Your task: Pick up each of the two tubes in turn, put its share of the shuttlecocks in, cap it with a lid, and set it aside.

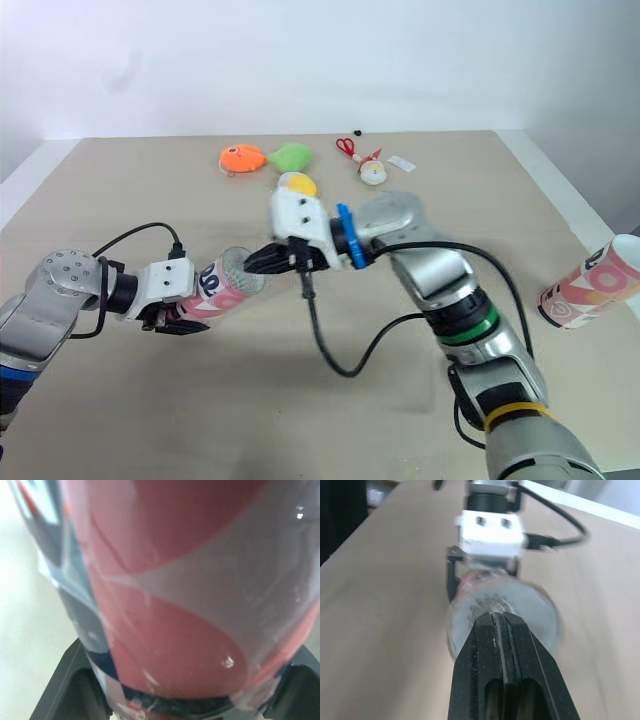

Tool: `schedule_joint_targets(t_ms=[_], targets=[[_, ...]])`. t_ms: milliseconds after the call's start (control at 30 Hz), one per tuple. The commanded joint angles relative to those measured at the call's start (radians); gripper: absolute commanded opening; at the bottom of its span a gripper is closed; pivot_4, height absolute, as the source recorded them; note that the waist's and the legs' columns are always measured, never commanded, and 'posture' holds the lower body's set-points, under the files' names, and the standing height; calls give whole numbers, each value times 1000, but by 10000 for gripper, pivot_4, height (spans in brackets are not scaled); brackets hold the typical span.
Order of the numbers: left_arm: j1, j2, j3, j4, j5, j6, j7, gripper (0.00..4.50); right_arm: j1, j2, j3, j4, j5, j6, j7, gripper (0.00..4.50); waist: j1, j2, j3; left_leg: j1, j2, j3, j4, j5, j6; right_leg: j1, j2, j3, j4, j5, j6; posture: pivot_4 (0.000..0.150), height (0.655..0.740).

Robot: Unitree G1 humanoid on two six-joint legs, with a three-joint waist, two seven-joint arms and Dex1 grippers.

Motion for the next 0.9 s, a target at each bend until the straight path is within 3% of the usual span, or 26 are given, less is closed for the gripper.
schedule_joint_targets(t_ms=[33,167,200,300,333,533,700,900], targets=[[-1,-93,-21,-37,-97,-6,15,28948,45,-73,-128,-88,123,100,9,390,6,-1,1,-2,0,0,0,0,0,-1,0,0,0,0,1,1500,7400],[-19,-252,21,-54,-179,-8,121,28948,145,-211,-247,-146,216,203,12,390,6,-12,8,-9,-2,-3,0,-1,3,-3,-2,-2,-4,4,7,1500,7400],[-12,-306,30,-55,-198,-12,161,28948,188,-260,-277,-147,222,211,16,3245,5,-14,9,-12,-2,-5,1,-2,4,-4,-2,-5,-6,4,8,1500,7400],[27,-433,36,-22,-215,-85,259,28948,327,-401,-331,-135,202,193,47,13577,6,-16,10,-20,-2,-7,1,-3,6,-10,-3,-8,-9,6,7,1500,7400],[40,-462,33,-4,-211,-115,284,28948,365,-432,-349,-130,204,185,49,19494,6,-16,10,-21,-1,-9,1,-4,7,-9,-3,-10,-10,6,6,1500,7400],[128,-580,-39,139,-140,-353,393,28948,544,-568,-478,-111,199,154,57,44050,-1,-12,10,-22,-1,-8,0,-4,8,-11,-3,-10,-10,6,5,1500,7400],[163,-628,-85,297,-75,-488,461,28948,747,-681,-569,-74,130,61,107,44050,10,-12,10,-20,-1,-11,2,-3,7,-7,-2,-13,-12,8,6,1500,7400],[166,-642,-89,425,-66,-561,489,28948,896,-734,-551,43,-35,-134,71,44050,11,-10,8,-9,-2,-7,4,-3,7,4,-4,-10,-15,7,4,1500,7400]])
